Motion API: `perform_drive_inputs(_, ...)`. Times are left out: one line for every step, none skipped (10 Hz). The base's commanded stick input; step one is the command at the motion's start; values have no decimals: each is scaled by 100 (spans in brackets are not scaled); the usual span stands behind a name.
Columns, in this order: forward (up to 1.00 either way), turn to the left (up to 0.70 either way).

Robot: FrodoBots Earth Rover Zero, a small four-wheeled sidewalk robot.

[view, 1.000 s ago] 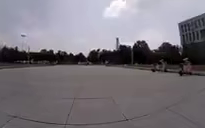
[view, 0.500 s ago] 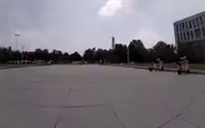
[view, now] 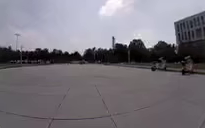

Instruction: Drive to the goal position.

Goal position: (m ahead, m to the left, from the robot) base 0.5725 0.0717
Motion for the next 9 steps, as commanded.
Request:
perform_drive_inputs(70,0)
perform_drive_inputs(70,0)
perform_drive_inputs(70,0)
perform_drive_inputs(70,0)
perform_drive_inputs(70,0)
perform_drive_inputs(70,0)
perform_drive_inputs(70,0)
perform_drive_inputs(70,0)
perform_drive_inputs(4,0)
